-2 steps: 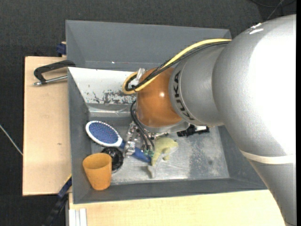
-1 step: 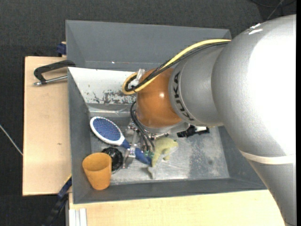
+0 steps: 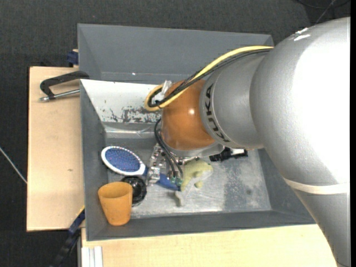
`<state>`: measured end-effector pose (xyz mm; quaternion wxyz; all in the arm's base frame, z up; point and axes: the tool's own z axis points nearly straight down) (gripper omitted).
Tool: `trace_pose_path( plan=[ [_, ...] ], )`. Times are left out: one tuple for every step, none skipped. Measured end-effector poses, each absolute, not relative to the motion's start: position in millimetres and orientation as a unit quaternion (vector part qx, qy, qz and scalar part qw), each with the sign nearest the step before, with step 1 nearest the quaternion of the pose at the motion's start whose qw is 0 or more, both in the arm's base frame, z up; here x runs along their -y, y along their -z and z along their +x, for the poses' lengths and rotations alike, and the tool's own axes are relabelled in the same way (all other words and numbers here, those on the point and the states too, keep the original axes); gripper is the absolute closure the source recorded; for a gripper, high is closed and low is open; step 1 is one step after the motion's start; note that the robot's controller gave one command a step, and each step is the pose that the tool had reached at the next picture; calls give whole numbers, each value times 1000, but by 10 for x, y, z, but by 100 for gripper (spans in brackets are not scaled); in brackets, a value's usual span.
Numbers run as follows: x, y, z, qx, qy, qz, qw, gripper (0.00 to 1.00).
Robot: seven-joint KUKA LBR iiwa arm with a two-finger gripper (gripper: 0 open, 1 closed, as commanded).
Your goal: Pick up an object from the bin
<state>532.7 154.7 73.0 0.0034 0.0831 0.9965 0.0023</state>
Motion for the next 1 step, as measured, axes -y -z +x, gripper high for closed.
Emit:
trace_pose_path(
  plan=[
    [-1782,-1041,5253,-996,0,89,2,100]
  ],
)
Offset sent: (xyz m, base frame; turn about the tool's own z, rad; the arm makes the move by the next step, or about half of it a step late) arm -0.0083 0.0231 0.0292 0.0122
